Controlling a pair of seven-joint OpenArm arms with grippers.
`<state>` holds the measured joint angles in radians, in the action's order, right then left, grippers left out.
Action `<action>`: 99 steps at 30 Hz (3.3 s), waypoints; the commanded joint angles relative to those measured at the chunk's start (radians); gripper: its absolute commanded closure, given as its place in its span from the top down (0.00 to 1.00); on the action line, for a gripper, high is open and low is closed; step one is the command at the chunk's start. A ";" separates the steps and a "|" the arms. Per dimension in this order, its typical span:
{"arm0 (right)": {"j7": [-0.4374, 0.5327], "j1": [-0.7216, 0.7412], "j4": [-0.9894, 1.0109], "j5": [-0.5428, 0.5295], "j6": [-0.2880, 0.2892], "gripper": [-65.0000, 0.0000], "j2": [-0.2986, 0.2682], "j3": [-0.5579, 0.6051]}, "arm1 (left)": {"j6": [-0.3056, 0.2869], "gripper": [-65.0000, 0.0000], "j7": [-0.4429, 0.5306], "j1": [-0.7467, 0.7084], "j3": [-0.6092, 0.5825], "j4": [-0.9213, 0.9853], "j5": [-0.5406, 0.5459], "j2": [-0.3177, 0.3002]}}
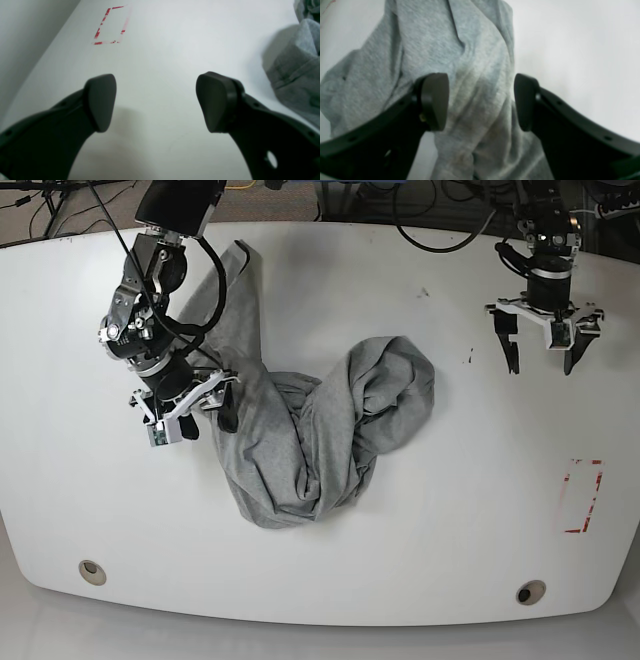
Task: Fold the T-shirt properly
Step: 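Move the right gripper along the shirt edge and position it to grasp, then close the right gripper on the shirt fabric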
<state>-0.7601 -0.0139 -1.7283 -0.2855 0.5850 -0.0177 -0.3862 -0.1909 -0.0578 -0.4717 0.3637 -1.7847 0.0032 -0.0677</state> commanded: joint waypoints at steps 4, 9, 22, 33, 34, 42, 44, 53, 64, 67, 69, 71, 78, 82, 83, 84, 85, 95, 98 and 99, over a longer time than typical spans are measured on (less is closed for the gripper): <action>0.034 0.027 -0.013 -0.013 0.010 0.59 -0.018 -0.004 | -0.019 0.79 -0.004 0.020 0.006 0.010 0.024 -0.010; 0.050 0.020 0.007 -0.010 -0.001 0.59 -0.023 0.001 | -0.105 0.79 -0.022 0.059 0.012 0.068 -0.014 -0.010; 0.113 0.026 0.071 -0.014 -0.022 0.59 -0.018 0.012 | -0.109 0.78 -0.021 0.079 -0.025 0.087 -0.052 -0.006; 0.118 0.023 0.105 -0.013 -0.023 0.60 -0.022 0.031 | -0.067 0.78 -0.001 0.066 -0.039 0.054 -0.033 -0.012; 0.118 0.024 0.108 -0.013 -0.023 0.60 -0.022 0.031 | -0.065 0.78 -0.001 0.066 -0.038 0.053 -0.032 -0.012; 0.126 0.037 0.142 -0.011 -0.013 0.59 -0.016 0.021 | -0.087 0.79 -0.012 0.060 -0.019 0.041 -0.026 -0.013; 0.126 0.040 0.152 -0.011 -0.012 0.59 -0.015 0.018 | -0.092 0.79 -0.014 0.060 -0.014 0.038 -0.024 -0.013; 0.128 0.049 0.184 -0.011 -0.012 0.60 -0.008 0.023 | -0.105 0.79 -0.019 0.068 -0.022 0.049 -0.029 -0.021; 0.120 0.042 0.196 -0.012 -0.012 0.61 0.013 0.017 | -0.113 0.80 -0.014 0.064 -0.023 0.045 -0.020 -0.027; 0.127 0.029 0.205 -0.013 -0.018 0.61 0.012 0.025 | -0.116 0.80 -0.013 0.064 -0.028 0.043 -0.022 -0.023; 0.127 0.027 0.206 -0.013 -0.018 0.61 0.010 0.026 | -0.118 0.80 -0.014 0.064 -0.030 0.043 -0.022 -0.022; 0.127 0.027 0.208 -0.014 -0.019 0.61 0.009 0.026 | -0.120 0.80 -0.014 0.063 -0.031 0.043 -0.023 -0.021; 0.139 0.030 0.225 -0.012 -0.020 0.59 0.005 0.029 | -0.105 0.79 -0.012 0.065 -0.030 0.038 -0.021 -0.023; 0.139 0.031 0.232 -0.012 -0.019 0.55 0.005 0.027 | -0.103 0.80 -0.012 0.067 -0.032 0.038 -0.023 -0.023; 0.139 0.032 0.232 -0.011 -0.020 0.53 0.005 0.029 | -0.103 0.80 -0.012 0.067 -0.033 0.037 -0.022 -0.023; 0.139 0.032 0.232 -0.010 -0.020 0.51 0.004 0.030 | -0.103 0.80 -0.012 0.068 -0.034 0.037 -0.021 -0.023; 0.144 0.031 0.232 -0.009 -0.021 0.46 0.005 0.033 | -0.106 0.80 -0.012 0.068 -0.035 0.039 -0.022 -0.022; 0.141 0.038 0.217 -0.005 -0.028 0.03 0.006 0.034 | -0.106 0.80 -0.015 0.073 -0.036 0.047 -0.024 -0.023; 0.139 0.040 0.208 -0.005 -0.028 0.02 0.006 0.033 | -0.106 0.80 -0.015 0.075 -0.035 0.049 -0.024 -0.024; 0.137 0.040 0.206 -0.006 -0.028 0.02 0.007 0.034 | -0.106 0.80 -0.016 0.075 -0.036 0.050 -0.025 -0.024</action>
<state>-0.6449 0.0036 -1.4944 -0.2745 0.5526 -0.0059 -0.3527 -0.3000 -0.1013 -0.4034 0.3237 -1.7222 -0.0292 -0.0818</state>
